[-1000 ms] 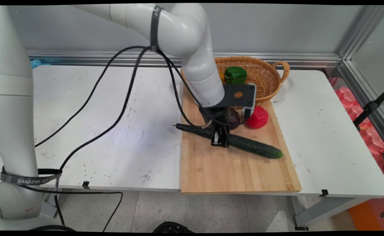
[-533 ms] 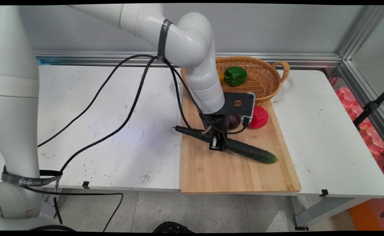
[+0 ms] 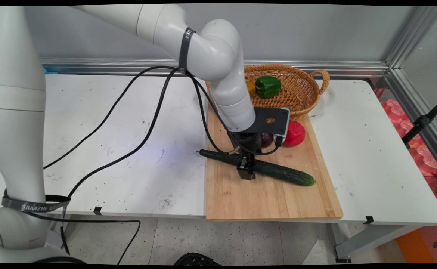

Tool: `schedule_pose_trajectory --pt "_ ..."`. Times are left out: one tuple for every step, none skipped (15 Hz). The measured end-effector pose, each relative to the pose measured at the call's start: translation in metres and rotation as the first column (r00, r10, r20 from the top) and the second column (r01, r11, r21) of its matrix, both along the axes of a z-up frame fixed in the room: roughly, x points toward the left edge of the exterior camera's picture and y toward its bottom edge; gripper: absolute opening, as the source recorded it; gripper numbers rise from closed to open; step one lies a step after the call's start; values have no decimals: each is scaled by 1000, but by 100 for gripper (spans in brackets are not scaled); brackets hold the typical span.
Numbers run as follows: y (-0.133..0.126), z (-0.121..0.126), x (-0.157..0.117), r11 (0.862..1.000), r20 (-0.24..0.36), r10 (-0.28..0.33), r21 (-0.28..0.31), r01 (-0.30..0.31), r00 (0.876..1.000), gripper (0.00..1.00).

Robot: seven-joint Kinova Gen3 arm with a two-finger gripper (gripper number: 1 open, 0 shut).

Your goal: Place the picked object on the cutting board

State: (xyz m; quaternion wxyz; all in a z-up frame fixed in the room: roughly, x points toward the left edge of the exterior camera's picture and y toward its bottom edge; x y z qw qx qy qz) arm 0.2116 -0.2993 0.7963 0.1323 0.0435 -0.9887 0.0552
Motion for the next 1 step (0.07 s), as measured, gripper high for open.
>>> schedule_pose_trajectory --pt "1 2 1 1000 -5 -5 -2 5 1000 100"
